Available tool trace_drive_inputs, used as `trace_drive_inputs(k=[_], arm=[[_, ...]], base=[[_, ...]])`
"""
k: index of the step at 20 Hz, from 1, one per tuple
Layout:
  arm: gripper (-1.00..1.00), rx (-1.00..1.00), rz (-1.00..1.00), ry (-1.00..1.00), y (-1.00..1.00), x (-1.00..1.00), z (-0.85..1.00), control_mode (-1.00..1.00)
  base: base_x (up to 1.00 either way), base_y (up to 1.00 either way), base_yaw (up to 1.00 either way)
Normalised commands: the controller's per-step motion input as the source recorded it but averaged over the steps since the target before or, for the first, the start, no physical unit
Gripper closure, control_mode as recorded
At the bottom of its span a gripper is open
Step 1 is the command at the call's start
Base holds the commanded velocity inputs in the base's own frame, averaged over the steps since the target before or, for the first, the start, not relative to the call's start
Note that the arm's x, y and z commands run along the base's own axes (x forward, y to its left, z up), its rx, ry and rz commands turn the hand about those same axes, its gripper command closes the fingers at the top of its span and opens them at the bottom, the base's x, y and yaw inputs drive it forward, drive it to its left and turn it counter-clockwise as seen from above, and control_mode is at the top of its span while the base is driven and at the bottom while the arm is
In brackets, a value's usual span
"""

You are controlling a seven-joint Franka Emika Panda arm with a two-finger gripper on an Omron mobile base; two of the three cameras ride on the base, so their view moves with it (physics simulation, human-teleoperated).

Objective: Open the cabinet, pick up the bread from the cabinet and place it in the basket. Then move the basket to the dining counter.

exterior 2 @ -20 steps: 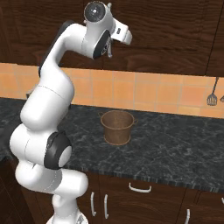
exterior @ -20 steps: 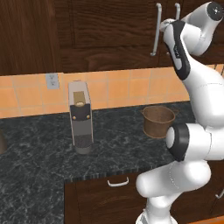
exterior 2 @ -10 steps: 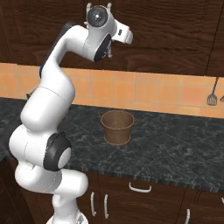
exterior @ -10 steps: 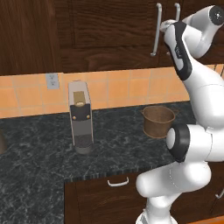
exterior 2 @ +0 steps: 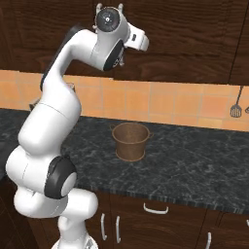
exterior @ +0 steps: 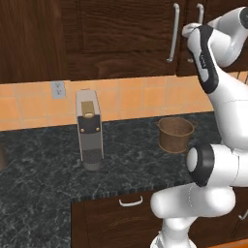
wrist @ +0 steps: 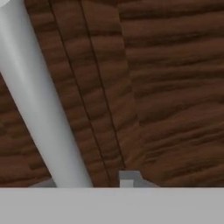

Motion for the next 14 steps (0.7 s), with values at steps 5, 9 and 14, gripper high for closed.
trace_drive_inputs(k=[5, 9, 14], arm=[[1.0, -0.03, 0.03, 0.02, -0.97, -1.0, -0.28, -1.0], [1.0, -0.05, 0.12, -0.14, -1.0, -1.0, -0.27, -1.0], [1.0, -0.16, 0.02, -0.02, -1.0, -1.0, -0.3, -1.0]], base=[[0.0, 0.0, 0.0], [0.0, 0.0, 0.0], [0.0, 0.0, 0.0]])
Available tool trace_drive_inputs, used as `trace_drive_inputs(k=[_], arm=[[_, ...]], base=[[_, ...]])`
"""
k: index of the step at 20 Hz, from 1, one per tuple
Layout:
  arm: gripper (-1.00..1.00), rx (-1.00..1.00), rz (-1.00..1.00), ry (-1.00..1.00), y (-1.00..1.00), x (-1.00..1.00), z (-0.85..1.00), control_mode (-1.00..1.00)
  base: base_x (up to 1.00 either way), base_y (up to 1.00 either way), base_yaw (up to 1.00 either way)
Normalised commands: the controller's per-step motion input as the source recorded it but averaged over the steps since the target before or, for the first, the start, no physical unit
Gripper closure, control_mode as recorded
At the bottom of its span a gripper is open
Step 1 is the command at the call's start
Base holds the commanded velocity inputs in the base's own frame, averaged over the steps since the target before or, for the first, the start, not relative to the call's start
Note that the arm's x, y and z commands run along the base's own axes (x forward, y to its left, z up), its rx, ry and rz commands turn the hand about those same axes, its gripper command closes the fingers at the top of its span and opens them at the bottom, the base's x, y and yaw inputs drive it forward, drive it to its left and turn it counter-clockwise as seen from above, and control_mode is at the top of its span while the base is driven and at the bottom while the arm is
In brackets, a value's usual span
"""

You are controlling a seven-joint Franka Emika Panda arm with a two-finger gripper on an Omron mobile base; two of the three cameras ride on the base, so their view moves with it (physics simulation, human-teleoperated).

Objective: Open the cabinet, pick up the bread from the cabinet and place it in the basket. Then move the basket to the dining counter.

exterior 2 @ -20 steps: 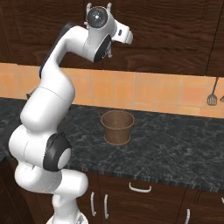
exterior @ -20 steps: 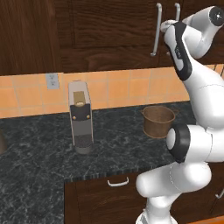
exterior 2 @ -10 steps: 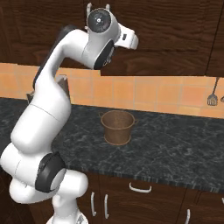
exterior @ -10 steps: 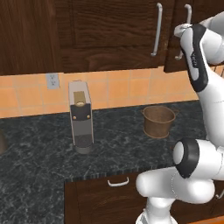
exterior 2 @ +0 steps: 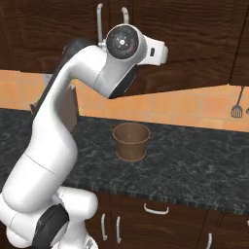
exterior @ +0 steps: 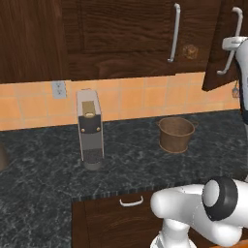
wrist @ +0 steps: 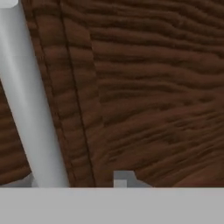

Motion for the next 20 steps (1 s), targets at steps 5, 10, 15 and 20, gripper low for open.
trace_drive_inputs(k=[5, 10, 15, 20], arm=[[1.0, -0.01, -0.01, 0.01, -1.0, -1.0, -0.3, -1.0], [-1.0, 0.01, -0.07, 0.0, -0.52, -1.0, -0.03, -1.0], [-1.0, -0.01, -0.08, 0.0, -0.12, -0.98, 0.03, -1.0], [-1.0, -0.29, -0.23, 0.03, 0.73, -0.75, 0.24, -1.0]], base=[[0.0, 0.0, 0.0], [0.0, 0.0, 0.0], [0.0, 0.0, 0.0], [0.0, 0.0, 0.0]])
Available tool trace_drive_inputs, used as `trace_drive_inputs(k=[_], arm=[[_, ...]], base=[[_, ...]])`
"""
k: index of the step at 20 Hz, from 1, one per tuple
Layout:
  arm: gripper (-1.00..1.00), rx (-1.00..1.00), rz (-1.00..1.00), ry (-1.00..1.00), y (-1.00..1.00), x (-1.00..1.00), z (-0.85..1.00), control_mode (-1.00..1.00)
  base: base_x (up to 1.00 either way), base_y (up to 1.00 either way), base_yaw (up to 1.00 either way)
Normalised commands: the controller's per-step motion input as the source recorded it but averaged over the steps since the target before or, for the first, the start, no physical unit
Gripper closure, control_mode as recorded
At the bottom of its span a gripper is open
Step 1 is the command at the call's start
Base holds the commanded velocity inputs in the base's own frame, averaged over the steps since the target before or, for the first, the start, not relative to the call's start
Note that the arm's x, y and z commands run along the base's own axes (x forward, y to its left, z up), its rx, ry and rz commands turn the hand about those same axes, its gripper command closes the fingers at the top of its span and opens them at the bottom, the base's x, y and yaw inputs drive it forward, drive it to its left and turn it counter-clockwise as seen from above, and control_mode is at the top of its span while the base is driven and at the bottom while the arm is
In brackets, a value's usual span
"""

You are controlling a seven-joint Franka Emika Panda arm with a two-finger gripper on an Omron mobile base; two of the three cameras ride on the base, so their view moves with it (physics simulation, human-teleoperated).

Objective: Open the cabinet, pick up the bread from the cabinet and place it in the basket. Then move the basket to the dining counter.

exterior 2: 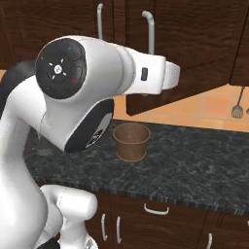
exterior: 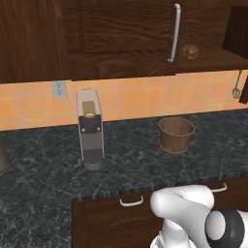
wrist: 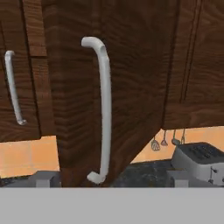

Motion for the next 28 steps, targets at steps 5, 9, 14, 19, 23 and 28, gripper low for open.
trace_drive_inputs(k=[5, 9, 14, 19, 23, 28], arm=[[-1.0, -0.54, -0.2, 0.28, 0.97, 0.01, 0.0, -1.0], [-1.0, -0.68, -0.05, 0.7, 0.97, 0.73, -0.21, -1.0], [-1.0, -0.58, -0.08, 0.85, 0.53, 0.97, -0.37, -1.0], [-1.0, -0.42, -0.18, 0.83, -0.45, 0.85, -0.41, -1.0], [-1.0, -0.05, -0.29, 0.23, -1.0, -0.12, 0.02, -1.0], [-1.0, 0.0, -0.27, 0.11, -1.0, -0.41, 0.01, -1.0]], base=[[0.0, 0.0, 0.0], [0.0, 0.0, 0.0], [0.0, 0.0, 0.0], [0.0, 0.0, 0.0], [0.0, 0.0, 0.0], [0.0, 0.0, 0.0]])
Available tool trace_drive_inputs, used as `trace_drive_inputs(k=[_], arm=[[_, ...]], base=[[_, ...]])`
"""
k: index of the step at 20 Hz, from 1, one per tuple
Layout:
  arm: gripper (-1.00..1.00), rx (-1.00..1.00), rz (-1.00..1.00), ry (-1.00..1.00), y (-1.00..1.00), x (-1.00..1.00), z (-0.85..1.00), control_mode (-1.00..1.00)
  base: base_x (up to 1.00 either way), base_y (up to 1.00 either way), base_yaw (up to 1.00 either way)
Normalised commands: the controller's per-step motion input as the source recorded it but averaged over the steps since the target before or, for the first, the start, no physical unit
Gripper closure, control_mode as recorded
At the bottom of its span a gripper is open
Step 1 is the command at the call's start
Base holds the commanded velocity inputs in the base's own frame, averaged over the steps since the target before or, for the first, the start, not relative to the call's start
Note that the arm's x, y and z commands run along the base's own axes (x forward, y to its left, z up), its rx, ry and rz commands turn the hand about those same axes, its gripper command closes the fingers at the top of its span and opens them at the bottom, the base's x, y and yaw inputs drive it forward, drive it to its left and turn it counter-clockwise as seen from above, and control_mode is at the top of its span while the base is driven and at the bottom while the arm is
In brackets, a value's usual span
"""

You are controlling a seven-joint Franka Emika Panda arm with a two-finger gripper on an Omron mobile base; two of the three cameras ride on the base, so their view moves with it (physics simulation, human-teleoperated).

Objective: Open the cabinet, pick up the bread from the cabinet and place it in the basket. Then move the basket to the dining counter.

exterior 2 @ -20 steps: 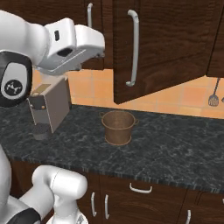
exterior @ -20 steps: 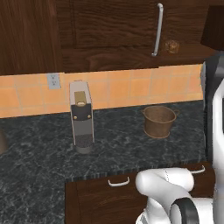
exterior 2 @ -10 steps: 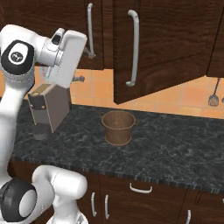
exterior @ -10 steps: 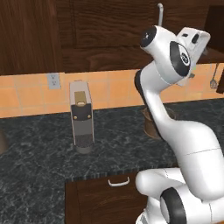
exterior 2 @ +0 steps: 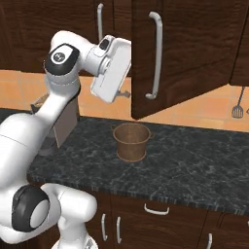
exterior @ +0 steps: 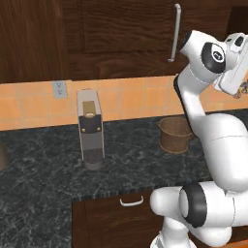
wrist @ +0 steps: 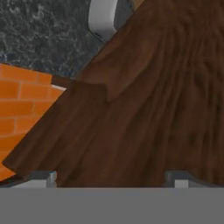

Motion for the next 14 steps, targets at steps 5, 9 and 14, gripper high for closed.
trace_drive_inputs(k=[5, 9, 14], arm=[[-1.0, 0.16, -0.09, -0.02, -1.0, -0.76, 0.1, -1.0], [-1.0, 0.24, 0.05, 0.02, -1.0, -0.06, -0.02, -1.0], [-1.0, 0.1, 0.16, 0.0, -0.96, 0.14, -0.08, -1.0]], base=[[0.0, 0.0, 0.0], [0.0, 0.0, 0.0], [0.0, 0.0, 0.0]])
